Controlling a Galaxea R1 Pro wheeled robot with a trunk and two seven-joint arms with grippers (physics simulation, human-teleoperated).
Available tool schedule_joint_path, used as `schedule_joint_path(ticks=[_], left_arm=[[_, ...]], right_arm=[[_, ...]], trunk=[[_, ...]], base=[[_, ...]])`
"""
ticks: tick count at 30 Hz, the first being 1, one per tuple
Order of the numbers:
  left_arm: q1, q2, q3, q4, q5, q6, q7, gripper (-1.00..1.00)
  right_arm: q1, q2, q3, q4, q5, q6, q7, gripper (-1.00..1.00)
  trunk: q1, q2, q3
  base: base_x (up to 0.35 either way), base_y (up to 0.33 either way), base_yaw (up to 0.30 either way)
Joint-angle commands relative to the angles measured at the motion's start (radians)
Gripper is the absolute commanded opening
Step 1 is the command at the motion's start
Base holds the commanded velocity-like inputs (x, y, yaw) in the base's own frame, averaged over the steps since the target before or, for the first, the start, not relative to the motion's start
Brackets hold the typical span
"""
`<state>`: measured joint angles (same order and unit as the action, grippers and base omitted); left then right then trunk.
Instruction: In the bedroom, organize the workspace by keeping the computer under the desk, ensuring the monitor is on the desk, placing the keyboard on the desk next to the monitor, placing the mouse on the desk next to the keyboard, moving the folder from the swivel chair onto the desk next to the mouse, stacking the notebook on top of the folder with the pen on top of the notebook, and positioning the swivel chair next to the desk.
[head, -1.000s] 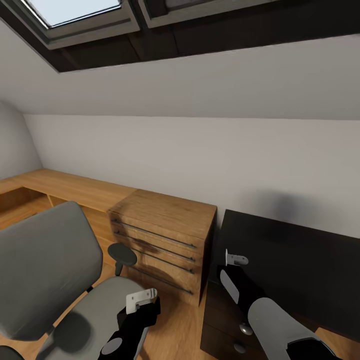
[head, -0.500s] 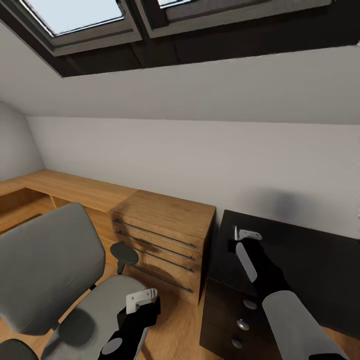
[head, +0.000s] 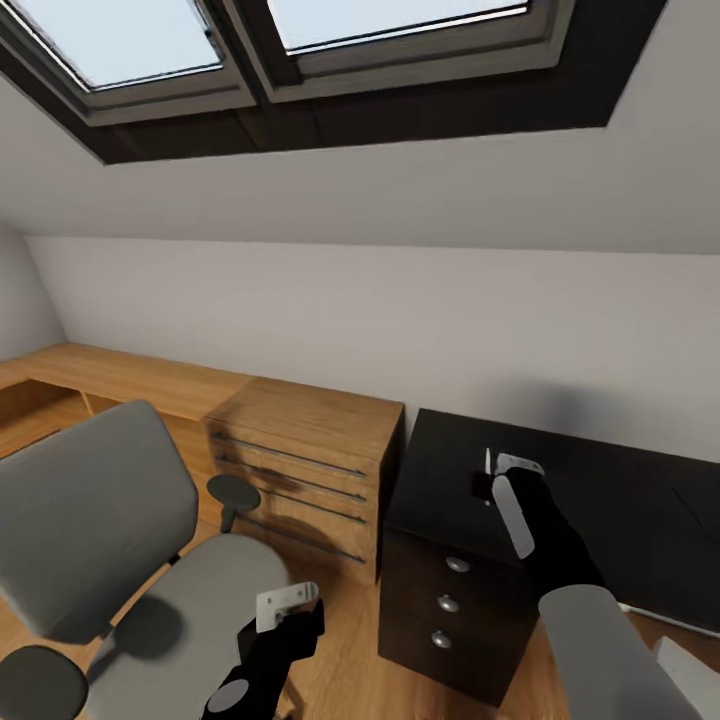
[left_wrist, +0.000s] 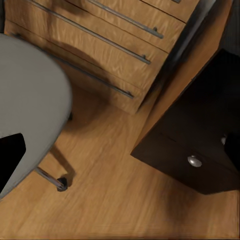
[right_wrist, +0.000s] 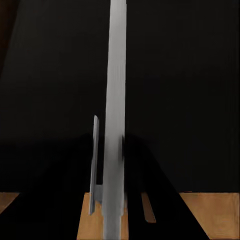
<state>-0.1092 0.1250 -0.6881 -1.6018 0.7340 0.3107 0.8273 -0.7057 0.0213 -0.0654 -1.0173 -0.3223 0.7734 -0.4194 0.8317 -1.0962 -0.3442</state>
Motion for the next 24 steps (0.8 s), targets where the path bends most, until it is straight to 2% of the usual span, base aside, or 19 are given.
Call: schedule_joint_path(ticks=[1, 3, 7, 14, 18, 21, 24], left_arm=[[-0.001, 0.001, -0.002, 0.002, 0.004, 0.004, 0.007, 1.00], [-0.001, 0.001, -0.003, 0.005, 0.004, 0.004, 0.007, 1.00], [-0.001, 0.001, -0.005, 0.014, 0.003, 0.004, 0.006, 1.00], [-0.001, 0.001, -0.042, 0.020, 0.001, 0.003, 0.007, 1.00], [-0.001, 0.001, -0.047, 0.020, 0.001, 0.002, 0.007, 1.00], [-0.001, 0.001, -0.049, 0.020, -0.001, 0.002, 0.007, 1.00], [-0.001, 0.001, -0.050, 0.020, -0.002, 0.002, 0.007, 1.00]], right_arm=[[0.000, -0.004, -0.015, -0.003, -0.012, 0.001, -0.009, -1.00], [0.001, -0.008, -0.029, -0.005, -0.012, 0.001, -0.009, -1.00], [0.001, -0.016, -0.069, -0.008, -0.012, 0.001, -0.009, -1.00], [0.002, -0.036, -0.149, -0.009, -0.011, -0.002, -0.009, -1.00], [0.002, -0.044, -0.172, -0.009, -0.011, -0.005, -0.009, -1.00], [0.002, -0.050, -0.213, -0.009, -0.008, -0.007, -0.010, -1.00], [0.002, -0.052, -0.229, -0.009, -0.007, -0.009, -0.019, -1.00]], trunk=[[-0.004, 0.006, 0.002], [-0.012, 0.020, 0.008], [-0.012, 0.020, 0.008], [-0.012, 0.020, 0.008], [-0.012, 0.020, 0.008], [-0.012, 0.020, 0.008], [-0.012, 0.020, 0.008]], base=[[-0.034, -0.013, -0.283], [-0.025, -0.009, -0.286], [-0.010, -0.004, -0.290], [-0.002, -0.001, -0.293], [0.000, 0.000, -0.293], [0.000, 0.000, -0.293], [0.000, -0.036, -0.293]])
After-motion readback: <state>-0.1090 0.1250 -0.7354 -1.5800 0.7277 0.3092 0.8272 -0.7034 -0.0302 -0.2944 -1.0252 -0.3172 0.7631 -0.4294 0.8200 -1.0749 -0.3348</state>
